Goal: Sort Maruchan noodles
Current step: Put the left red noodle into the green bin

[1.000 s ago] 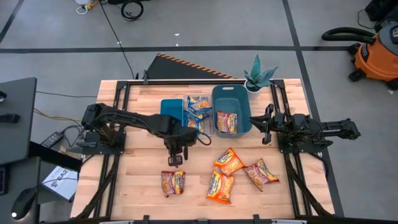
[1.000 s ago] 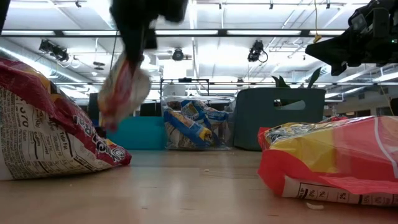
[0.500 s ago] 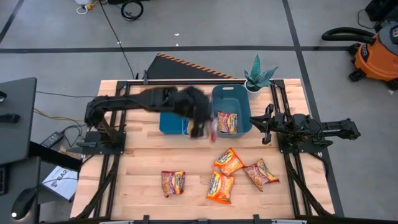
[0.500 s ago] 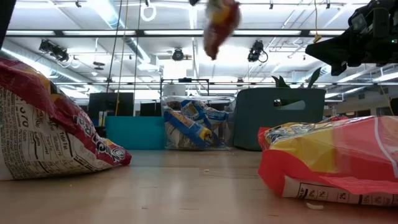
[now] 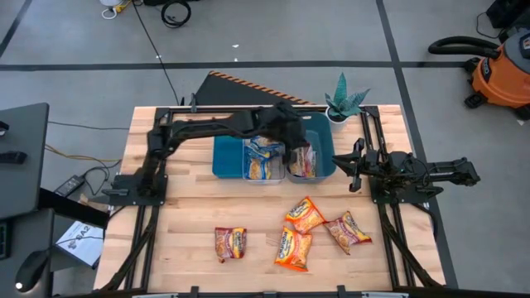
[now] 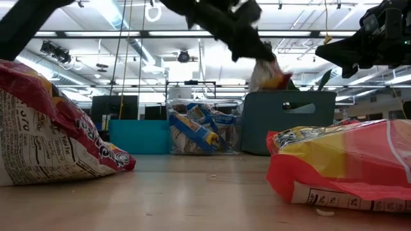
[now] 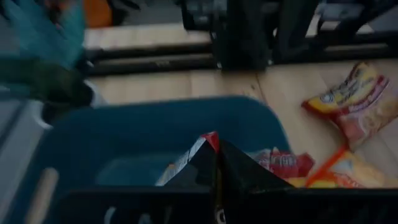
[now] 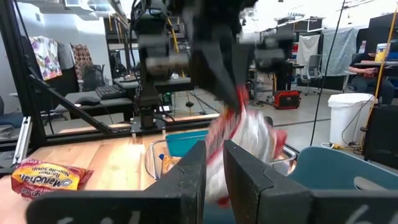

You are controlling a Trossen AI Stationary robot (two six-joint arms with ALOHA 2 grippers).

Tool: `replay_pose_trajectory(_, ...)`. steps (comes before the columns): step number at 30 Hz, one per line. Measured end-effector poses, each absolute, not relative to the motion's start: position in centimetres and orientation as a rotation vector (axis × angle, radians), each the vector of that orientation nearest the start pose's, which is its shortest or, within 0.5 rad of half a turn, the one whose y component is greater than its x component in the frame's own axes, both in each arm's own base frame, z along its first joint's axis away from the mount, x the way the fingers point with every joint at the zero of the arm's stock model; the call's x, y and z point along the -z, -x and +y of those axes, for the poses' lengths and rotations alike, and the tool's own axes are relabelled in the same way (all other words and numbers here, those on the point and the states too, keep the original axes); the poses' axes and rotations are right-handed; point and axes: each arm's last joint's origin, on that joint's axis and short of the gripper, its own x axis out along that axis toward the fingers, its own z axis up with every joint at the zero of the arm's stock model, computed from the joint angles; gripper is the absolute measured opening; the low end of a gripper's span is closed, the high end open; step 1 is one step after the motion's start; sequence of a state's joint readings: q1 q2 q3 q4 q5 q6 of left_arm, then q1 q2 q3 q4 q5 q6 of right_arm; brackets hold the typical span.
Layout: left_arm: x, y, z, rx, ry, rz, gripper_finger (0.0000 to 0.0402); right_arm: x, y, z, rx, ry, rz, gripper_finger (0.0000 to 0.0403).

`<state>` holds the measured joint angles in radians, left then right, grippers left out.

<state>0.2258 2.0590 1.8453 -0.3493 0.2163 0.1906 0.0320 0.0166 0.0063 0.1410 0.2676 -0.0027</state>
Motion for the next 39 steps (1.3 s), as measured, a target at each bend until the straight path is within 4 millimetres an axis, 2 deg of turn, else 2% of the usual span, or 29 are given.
replay_pose_trajectory(8, -25.5, -48.1, 9.4, 0.084, 0.056, 0.673, 0.0009, -17.8, -9.7, -0.5, 0.235, -0.017, -0.130, 0.0061)
replay_pose_trajectory(11, -24.8, -48.5, 8.9, 0.087, 0.054, 0.676, 0.0024, -17.8, -9.7, -0.5, 0.235, -0.017, -0.130, 0.0061)
replay_pose_trajectory(13, -24.7, -48.5, 8.7, 0.093, 0.044, 0.678, 0.0054, -17.8, -9.7, -0.5, 0.235, -0.017, -0.130, 0.0061)
replay_pose_trajectory(18, -25.1, -48.9, 8.5, 0.034, 0.004, 0.638, 0.0161, -17.8, -9.7, -0.5, 0.235, -0.017, -0.129, 0.0061)
replay_pose_trajectory(22, -26.7, -48.5, 7.8, 0.078, -0.005, 0.598, 0.0225, -17.8, -9.7, -0.5, 0.235, -0.017, -0.129, 0.0061)
replay_pose_trajectory(24, -27.4, -48.2, 6.5, 0.164, -0.014, 0.592, 0.0237, -17.8, -9.7, -0.5, 0.235, -0.017, -0.130, 0.0061)
replay_pose_trajectory(26, -27.5, -47.9, 4.1, 0.229, -0.035, 0.640, 0.0238, -17.8, -9.7, -0.5, 0.235, -0.017, -0.130, 0.0061)
replay_pose_trajectory(32, -25.6, -45.7, -4.0, 0.402, -0.050, 0.946, 0.0215, -17.8, -9.7, -0.5, 0.235, -0.017, -0.130, 0.0061)
replay_pose_trajectory(35, -25.1, -44.5, -7.4, 0.448, -0.047, 1.051, 0.0203, -17.8, -9.7, -0.5, 0.235, -0.017, -0.130, 0.0061)
replay_pose_trajectory(39, -24.8, -43.2, -10.7, 0.419, 0.030, 1.151, 0.0188, -17.8, -9.7, -0.5, 0.235, -0.017, -0.130, 0.0061)
